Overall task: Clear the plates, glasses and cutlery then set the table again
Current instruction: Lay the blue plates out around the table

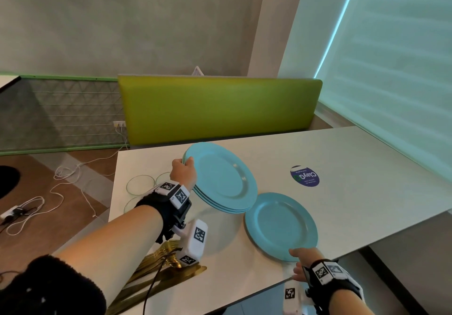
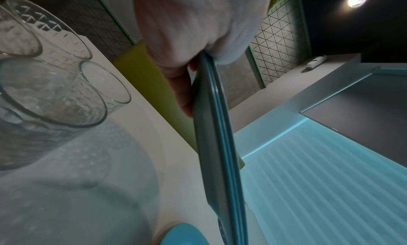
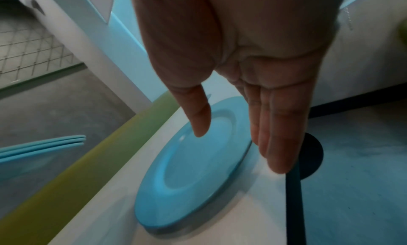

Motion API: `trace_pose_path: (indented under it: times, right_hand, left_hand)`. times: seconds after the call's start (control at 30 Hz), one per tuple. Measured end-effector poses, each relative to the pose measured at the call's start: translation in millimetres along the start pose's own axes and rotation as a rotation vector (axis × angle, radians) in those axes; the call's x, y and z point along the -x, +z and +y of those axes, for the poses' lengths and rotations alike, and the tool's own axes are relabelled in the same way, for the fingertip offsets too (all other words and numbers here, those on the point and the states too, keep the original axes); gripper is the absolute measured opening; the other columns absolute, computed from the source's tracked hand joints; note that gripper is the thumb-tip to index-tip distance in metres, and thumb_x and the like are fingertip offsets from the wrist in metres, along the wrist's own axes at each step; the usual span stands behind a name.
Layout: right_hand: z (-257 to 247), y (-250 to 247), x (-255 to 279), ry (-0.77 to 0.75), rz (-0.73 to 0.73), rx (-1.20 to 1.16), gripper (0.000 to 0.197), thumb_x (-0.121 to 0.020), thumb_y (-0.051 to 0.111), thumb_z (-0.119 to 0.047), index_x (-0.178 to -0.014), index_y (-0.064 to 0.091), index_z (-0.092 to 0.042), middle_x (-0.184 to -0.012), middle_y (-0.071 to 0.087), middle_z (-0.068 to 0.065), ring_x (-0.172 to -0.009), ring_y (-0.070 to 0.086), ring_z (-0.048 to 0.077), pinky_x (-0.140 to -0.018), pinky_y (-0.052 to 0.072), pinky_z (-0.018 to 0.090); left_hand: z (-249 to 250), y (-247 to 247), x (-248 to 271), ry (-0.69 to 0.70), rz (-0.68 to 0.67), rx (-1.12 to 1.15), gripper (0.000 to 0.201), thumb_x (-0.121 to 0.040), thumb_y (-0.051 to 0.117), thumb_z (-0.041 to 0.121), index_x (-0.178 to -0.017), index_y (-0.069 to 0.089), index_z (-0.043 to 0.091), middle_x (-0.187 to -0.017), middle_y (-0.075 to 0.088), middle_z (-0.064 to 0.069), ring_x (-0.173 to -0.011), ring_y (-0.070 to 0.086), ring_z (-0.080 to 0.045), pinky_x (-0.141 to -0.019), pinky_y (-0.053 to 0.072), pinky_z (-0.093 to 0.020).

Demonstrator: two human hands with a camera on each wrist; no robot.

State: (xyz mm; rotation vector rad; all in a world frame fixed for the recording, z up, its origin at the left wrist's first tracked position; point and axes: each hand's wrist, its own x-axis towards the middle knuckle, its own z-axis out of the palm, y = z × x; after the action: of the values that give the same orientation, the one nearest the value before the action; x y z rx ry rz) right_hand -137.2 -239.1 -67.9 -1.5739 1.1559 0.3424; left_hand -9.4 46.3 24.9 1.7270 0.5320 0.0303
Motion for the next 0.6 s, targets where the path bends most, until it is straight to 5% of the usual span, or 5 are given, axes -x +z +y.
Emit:
trace_pose_path:
  times: [0.07,0.17,0.3,0.43,0.6]
  right_hand:
    - [-7.5,-5.9,1.0,-0.026,0.009,0.063,0.018,-0.086,0.064,-0.013,-0.087,0.048,-0.005,-0.069,0.044,0.008,-0.077,0.053,0.027,-0.083,0.054,0.049]
    - [-19.2,-19.9,9.0,-0.084,0.037,-0.011,0.023,-0.09,0.06,-0.012,-0.074,0.045,-0.004,-0.058,0.038,0.011,-0.044,0.044,0.02,-0.041,0.047,0.031]
    - [-43.4,-28.7,31.7,-0.171,0.002,-0.098,0.031,-0.096,0.053,-0.019,-0.072,0.044,-0.003,-0.061,0.039,0.012,-0.045,0.041,0.021,-0.031,0.04,0.019]
    - [-62.6,-28.0,52.4,-0.258,-0.029,-0.186,0.028,-0.097,0.049,-0.03,-0.092,0.05,-0.002,-0.07,0.049,0.013,-0.049,0.052,0.022,-0.039,0.048,0.023]
    - [-65.7,-44.4,59.4,-0.275,-0.05,-0.231,0.032,-0.097,0.048,-0.033,-0.079,0.049,-0.006,-0.075,0.053,0.013,-0.06,0.052,0.024,-0.056,0.048,0.033]
  left_hand:
    - [2.7,5.4,1.0,0.002,-0.008,0.029,0.042,-0.096,0.041,0.031,-0.124,0.047,0.0,-0.118,0.061,-0.023,-0.108,0.059,-0.039,-0.095,0.048,-0.046]
    - [8.6,14.1,6.1,0.004,-0.058,0.059,0.042,-0.095,0.041,0.032,-0.122,0.048,0.001,-0.117,0.061,-0.024,-0.106,0.06,-0.039,-0.094,0.049,-0.049]
    - [15.9,27.7,13.3,0.009,-0.144,0.072,0.043,-0.095,0.04,0.033,-0.122,0.049,0.001,-0.117,0.061,-0.023,-0.107,0.059,-0.038,-0.096,0.048,-0.047]
    - [8.9,54.5,13.8,-0.001,-0.243,0.094,0.055,-0.082,0.04,0.04,-0.117,0.053,0.0,-0.114,0.064,-0.024,-0.103,0.062,-0.04,-0.093,0.05,-0.051]
    - [-3.0,102.2,21.0,-0.013,-0.355,0.058,0.061,-0.073,0.04,0.045,-0.114,0.054,0.002,-0.11,0.064,-0.025,-0.101,0.063,-0.04,-0.092,0.051,-0.053]
